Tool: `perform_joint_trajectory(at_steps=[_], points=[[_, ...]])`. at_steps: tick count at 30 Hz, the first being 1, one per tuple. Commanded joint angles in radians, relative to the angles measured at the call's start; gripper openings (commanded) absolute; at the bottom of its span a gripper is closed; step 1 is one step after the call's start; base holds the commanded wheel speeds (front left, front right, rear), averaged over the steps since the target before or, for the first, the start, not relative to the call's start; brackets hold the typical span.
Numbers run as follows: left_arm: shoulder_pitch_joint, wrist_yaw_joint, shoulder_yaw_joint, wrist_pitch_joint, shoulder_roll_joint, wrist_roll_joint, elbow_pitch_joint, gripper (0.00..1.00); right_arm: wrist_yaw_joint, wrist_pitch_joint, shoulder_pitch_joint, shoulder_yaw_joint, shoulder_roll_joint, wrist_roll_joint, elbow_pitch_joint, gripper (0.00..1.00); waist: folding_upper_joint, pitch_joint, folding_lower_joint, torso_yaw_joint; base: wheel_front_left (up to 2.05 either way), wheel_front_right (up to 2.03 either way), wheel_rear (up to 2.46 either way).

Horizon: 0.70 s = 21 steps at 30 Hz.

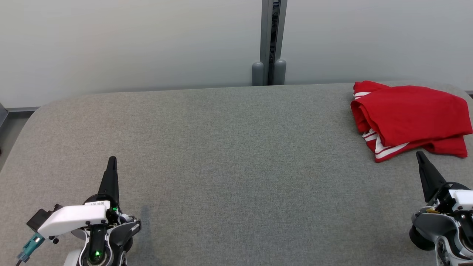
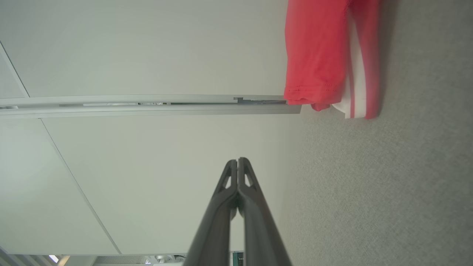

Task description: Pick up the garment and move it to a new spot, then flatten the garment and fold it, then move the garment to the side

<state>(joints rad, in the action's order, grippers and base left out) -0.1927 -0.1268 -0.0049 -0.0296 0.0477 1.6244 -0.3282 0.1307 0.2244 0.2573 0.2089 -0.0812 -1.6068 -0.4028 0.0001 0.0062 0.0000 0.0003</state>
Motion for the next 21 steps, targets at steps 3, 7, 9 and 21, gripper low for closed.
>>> perform_joint_trajectory(at_steps=[3, 7, 9, 21], points=[[-0.012, -0.008, 0.004, 0.004, 0.005, 0.004, 0.001, 0.00, 0.000, 0.007, 0.006, 0.002, -0.003, 0.005, -0.002, 0.00, -0.0001, 0.000, 0.0000, 0.000, 0.00, 0.00, 0.00], [-0.012, -0.008, 0.004, 0.004, 0.005, 0.004, 0.001, 0.00, 0.000, 0.007, 0.006, 0.004, -0.002, 0.007, -0.002, 0.00, -0.0001, 0.000, 0.0000, 0.000, 0.00, 0.00, 0.00], [-0.012, -0.008, 0.004, 0.004, 0.005, 0.004, 0.001, 0.00, 0.000, 0.008, 0.007, 0.005, -0.002, 0.008, -0.002, 0.00, -0.0001, 0.000, 0.0000, 0.000, 0.00, 0.00, 0.00], [-0.012, -0.008, 0.004, 0.004, 0.005, 0.004, 0.001, 0.00, 0.000, 0.012, 0.008, 0.009, 0.001, 0.011, -0.002, 0.00, -0.0001, 0.000, 0.0000, 0.000, 0.00, 0.00, 0.00]])
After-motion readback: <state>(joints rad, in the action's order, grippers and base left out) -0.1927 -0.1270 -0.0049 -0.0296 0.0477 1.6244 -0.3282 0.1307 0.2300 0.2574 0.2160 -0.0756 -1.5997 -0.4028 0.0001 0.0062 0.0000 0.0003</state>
